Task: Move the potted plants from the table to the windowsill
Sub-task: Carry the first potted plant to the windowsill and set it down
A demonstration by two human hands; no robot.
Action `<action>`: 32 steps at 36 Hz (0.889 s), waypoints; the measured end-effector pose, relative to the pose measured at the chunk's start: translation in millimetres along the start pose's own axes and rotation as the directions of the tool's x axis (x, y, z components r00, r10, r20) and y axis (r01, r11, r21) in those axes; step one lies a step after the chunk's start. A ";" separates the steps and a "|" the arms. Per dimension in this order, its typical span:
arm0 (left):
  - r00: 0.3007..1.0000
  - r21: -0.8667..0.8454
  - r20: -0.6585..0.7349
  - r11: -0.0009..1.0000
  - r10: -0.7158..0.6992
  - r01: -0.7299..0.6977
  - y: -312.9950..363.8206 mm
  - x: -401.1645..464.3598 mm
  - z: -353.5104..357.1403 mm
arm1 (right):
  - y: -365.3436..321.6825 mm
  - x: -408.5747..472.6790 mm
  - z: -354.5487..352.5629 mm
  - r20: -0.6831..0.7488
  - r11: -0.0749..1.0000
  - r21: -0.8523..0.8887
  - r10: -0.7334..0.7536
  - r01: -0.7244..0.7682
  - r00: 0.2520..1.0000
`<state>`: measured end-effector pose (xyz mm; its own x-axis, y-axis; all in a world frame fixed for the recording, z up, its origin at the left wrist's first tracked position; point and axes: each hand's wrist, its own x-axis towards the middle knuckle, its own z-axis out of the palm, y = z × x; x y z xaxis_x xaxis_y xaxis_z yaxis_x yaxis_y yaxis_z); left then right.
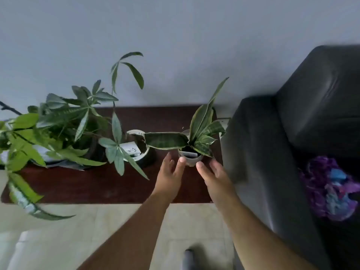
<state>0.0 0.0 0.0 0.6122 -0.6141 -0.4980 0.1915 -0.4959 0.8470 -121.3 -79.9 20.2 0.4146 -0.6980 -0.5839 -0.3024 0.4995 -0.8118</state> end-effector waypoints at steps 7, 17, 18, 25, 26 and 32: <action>0.982 0.073 0.090 0.982 0.166 -0.172 -13.6 37.9 15.2 | 15.0 44.2 7.2 0.094 0.980 -0.058 -0.186 0.192 0.978; 0.988 0.093 0.089 0.986 0.130 -0.138 -11.2 24.0 13.5 | 24.2 42.4 3.4 0.095 0.978 -0.090 -0.177 0.186 0.980; 0.988 0.095 0.076 0.986 0.131 -0.138 -9.9 18.5 12.3 | 24.0 37.8 2.8 0.097 0.979 -0.095 -0.173 0.182 0.980; 0.988 0.070 0.057 0.987 0.142 -0.145 -0.5 -41.6 4.2 | 12.5 -27.2 -1.5 0.068 0.988 -0.104 -0.106 0.113 0.992; 0.989 0.070 0.058 0.988 0.135 -0.139 0.3 -54.4 2.7 | 11.8 -41.1 -2.8 0.063 0.988 -0.112 -0.102 0.109 0.993; 0.996 -0.008 0.070 0.998 0.061 -0.061 7.7 -146.5 -25.0 | 4.9 -135.5 0.7 0.006 0.987 -0.130 -0.094 0.094 0.996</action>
<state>-69.1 101.5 84.2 0.5675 -0.6849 -0.4570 0.1603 -0.4525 0.8772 -178.4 17.5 95.3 0.4461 -0.7391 -0.5047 -0.3707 0.3606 -0.8559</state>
